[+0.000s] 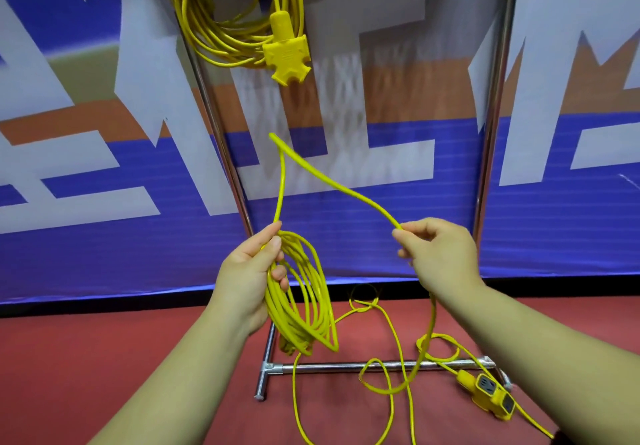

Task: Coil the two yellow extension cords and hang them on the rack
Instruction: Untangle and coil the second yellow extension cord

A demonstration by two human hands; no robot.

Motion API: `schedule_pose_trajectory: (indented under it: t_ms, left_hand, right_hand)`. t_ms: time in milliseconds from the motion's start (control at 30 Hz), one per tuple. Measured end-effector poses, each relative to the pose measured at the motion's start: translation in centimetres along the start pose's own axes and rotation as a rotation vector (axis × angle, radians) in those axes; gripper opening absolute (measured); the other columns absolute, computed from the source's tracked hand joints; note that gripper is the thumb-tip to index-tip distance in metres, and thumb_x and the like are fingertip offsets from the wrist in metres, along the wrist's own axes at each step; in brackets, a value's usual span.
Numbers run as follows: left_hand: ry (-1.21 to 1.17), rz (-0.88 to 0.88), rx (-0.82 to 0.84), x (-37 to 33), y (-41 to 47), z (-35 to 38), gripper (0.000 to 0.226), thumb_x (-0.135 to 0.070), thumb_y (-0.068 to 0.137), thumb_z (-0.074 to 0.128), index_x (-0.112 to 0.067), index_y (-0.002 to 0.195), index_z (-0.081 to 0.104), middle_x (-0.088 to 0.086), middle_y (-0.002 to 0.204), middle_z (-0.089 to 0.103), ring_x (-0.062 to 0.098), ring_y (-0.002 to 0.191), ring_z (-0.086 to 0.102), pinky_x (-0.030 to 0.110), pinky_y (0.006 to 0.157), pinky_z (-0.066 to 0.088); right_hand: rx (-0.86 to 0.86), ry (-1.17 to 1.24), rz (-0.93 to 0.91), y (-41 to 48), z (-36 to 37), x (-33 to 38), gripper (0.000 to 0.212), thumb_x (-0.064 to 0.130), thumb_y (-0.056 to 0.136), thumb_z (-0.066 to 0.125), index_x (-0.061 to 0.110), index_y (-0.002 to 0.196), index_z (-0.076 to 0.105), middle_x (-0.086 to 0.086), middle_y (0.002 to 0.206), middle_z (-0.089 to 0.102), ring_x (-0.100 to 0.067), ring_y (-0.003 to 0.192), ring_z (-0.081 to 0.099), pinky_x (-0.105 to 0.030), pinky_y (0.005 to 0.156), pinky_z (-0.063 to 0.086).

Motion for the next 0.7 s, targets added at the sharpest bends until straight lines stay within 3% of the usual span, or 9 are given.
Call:
schedule_pose_trajectory:
  t_ms: [100, 267, 433, 533, 600, 700]
  left_hand:
    - [0.009, 0.015, -0.019, -0.1, 0.2, -0.5, 0.034, -0.006, 0.099, 0.055, -0.017, 0.13, 0.062, 0.004, 0.07, 0.048, 0.01, 0.047, 0.043, 0.025, 0.042, 0.043]
    - [0.004, 0.025, -0.017, -0.2, 0.3, -0.6, 0.034, -0.007, 0.098, 0.056, -0.018, 0.129, 0.062, 0.003, 0.069, 0.052, 0.01, 0.048, 0.046, 0.025, 0.045, 0.045]
    - [-0.021, 0.052, -0.034, -0.6, 0.4, -0.8, 0.037, -0.002, 0.096, 0.057, -0.016, 0.129, 0.062, 0.005, 0.074, 0.058, 0.012, 0.05, 0.05, 0.026, 0.047, 0.047]
    - [-0.05, 0.064, -0.04, -0.8, 0.6, -1.1, 0.042, 0.004, 0.092, 0.058, -0.016, 0.129, 0.062, 0.008, 0.081, 0.062, 0.013, 0.052, 0.053, 0.027, 0.048, 0.049]
    - [-0.077, 0.072, -0.038, -0.9, 0.7, -1.1, 0.048, 0.008, 0.091, 0.057, -0.017, 0.132, 0.061, 0.008, 0.081, 0.06, 0.014, 0.056, 0.055, 0.028, 0.051, 0.051]
    - [-0.091, 0.088, -0.041, -1.1, 0.7, -0.9, 0.052, 0.011, 0.09, 0.056, -0.018, 0.133, 0.058, 0.007, 0.076, 0.06, 0.016, 0.058, 0.058, 0.028, 0.053, 0.054]
  right_hand:
    - [0.122, -0.33, 0.048, 1.2, 1.0, -3.0, 0.023, 0.024, 0.087, 0.071, 0.016, 0.066, 0.07, 0.003, 0.059, 0.069, -0.013, 0.061, 0.068, -0.028, 0.063, 0.052]
    - [0.563, -0.825, -0.057, -0.6, 5.3, -5.0, 0.032, 0.033, 0.093, 0.061, 0.012, 0.07, 0.07, -0.007, 0.077, 0.072, -0.03, 0.078, 0.067, -0.039, 0.07, 0.058]
    - [0.892, -0.939, -0.21, -4.0, 6.9, -3.6, 0.03, 0.035, 0.093, 0.06, 0.021, 0.067, 0.063, 0.004, 0.068, 0.066, -0.02, 0.074, 0.063, -0.039, 0.075, 0.057]
    - [1.013, -0.962, -0.327, -5.9, 6.7, -2.1, 0.01, 0.028, 0.088, 0.06, 0.022, 0.086, 0.068, 0.004, 0.083, 0.065, -0.02, 0.083, 0.059, -0.036, 0.078, 0.054]
    - [1.104, -1.019, -0.386, -7.3, 6.7, -1.6, 0.028, 0.019, 0.085, 0.06, 0.024, 0.111, 0.071, 0.002, 0.109, 0.064, -0.02, 0.1, 0.06, -0.031, 0.082, 0.05]
    - [1.132, -1.039, -0.528, -8.5, 6.9, -0.7, 0.043, 0.01, 0.087, 0.053, 0.029, 0.122, 0.069, 0.005, 0.118, 0.056, -0.021, 0.106, 0.059, -0.029, 0.079, 0.046]
Point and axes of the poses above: each hand's wrist, its own y-axis towards the middle knuckle, its own z-axis out of the palm, x = y × z, the point moved 9 cm from there along y, towards the middle knuckle
